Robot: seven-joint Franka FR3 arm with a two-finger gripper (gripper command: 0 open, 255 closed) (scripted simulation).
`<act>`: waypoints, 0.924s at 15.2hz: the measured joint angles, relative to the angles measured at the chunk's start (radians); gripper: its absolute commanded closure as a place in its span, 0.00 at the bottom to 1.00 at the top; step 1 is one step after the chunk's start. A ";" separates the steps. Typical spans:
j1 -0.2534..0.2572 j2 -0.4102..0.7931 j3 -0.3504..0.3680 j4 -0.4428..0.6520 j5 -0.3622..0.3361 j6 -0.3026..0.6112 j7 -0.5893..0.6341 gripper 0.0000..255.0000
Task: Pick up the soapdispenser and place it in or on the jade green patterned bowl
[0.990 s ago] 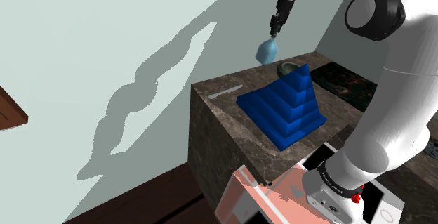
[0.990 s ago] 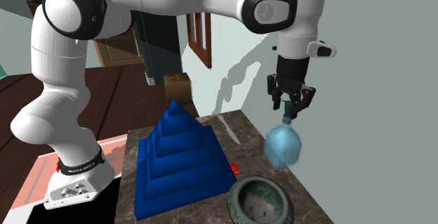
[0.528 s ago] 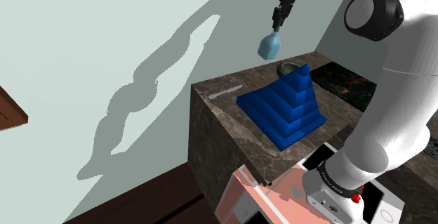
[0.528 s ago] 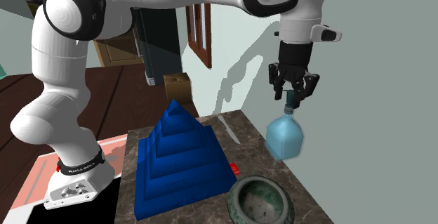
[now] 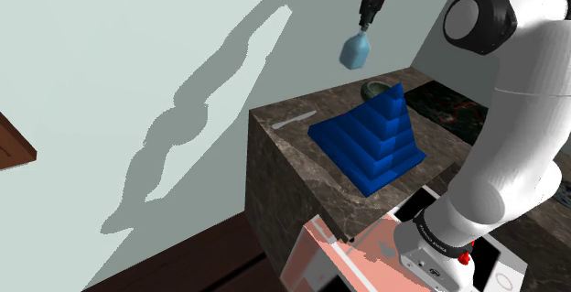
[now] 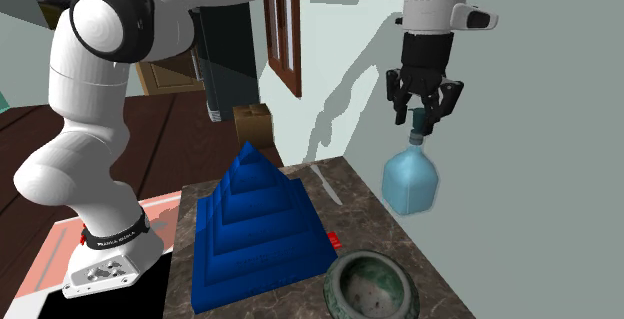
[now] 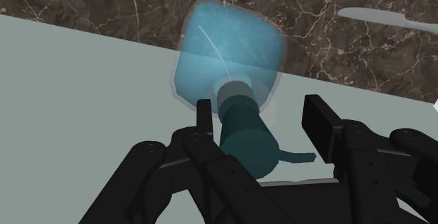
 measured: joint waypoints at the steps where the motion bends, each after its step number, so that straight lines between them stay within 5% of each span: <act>1: -0.001 0.003 0.000 0.017 0.001 -0.014 0.001 1.00; 14: -0.125 -0.161 -0.069 -0.035 -0.012 -0.121 -0.197 1.00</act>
